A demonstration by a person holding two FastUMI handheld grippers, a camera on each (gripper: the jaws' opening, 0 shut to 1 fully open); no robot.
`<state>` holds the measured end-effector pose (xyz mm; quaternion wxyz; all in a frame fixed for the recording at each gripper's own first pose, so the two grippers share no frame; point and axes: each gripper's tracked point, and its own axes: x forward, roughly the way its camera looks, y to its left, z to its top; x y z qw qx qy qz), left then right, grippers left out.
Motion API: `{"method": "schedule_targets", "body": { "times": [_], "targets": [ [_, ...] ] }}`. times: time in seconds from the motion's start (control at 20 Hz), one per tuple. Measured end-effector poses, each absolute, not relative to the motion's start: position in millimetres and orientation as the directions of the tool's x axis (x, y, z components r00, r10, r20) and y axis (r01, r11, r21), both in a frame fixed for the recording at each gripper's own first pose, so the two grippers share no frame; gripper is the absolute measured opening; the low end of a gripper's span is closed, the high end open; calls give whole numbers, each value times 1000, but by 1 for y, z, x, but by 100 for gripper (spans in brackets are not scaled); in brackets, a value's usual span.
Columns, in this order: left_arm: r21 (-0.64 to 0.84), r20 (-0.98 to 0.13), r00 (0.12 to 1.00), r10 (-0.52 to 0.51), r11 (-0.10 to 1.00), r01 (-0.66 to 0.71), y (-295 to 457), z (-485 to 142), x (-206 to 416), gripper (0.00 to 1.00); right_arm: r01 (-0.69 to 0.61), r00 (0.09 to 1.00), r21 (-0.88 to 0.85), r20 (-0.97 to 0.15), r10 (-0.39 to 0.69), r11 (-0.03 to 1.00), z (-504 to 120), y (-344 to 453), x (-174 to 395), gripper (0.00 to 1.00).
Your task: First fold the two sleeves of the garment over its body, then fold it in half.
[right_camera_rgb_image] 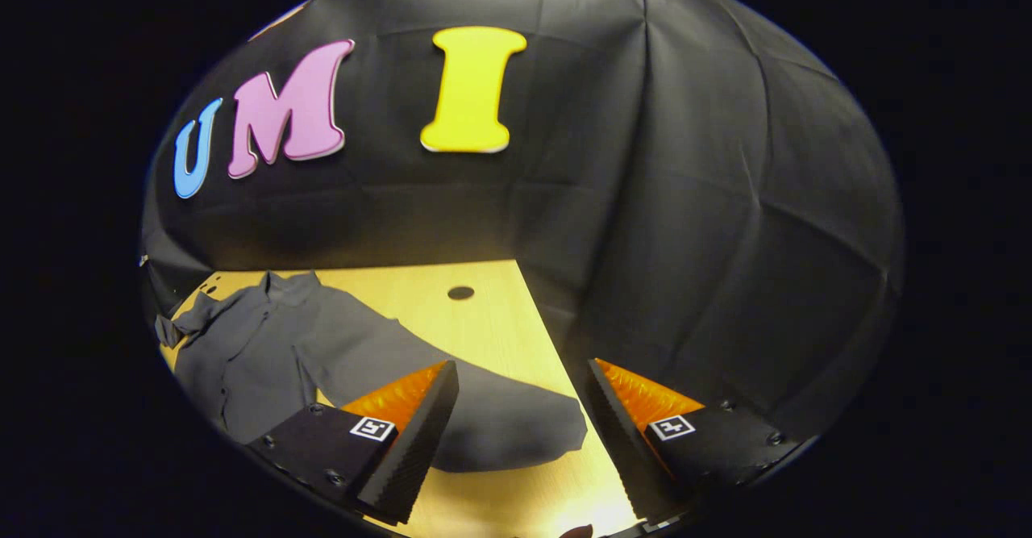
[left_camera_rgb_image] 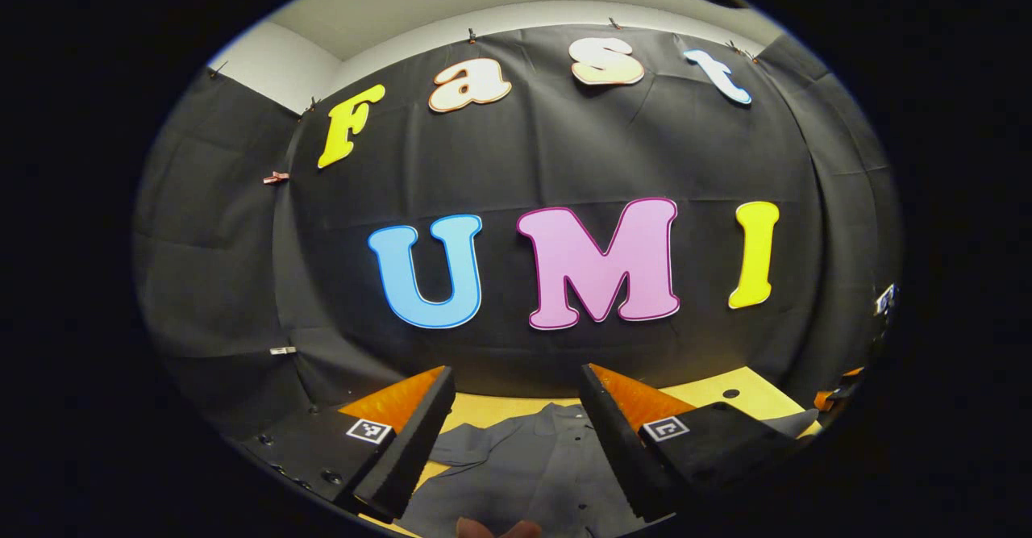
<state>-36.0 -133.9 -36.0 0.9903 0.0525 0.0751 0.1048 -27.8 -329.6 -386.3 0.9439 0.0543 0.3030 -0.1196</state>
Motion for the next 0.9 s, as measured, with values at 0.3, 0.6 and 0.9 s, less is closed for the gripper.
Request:
{"method": "schedule_targets", "body": {
  "times": [0.3, 0.6, 0.9],
  "targets": [
    [137, -162, 949, 272, 958, -252, -153, -49, -45, 97, 239, 699, 14, -696, -162, 971, -465, -346, -34, 98],
    [158, -180, 936, 301, 948, -275, -153, -57, -57, 97, 253, 621, 27, -771, -141, 967, -510, -345, -44, 99],
    [172, -173, 935, 309, 945, -280, -140, -51, -64, 96, 269, 589, 112, -805, -72, 957, -525, -333, -45, 92]
  ]
}}
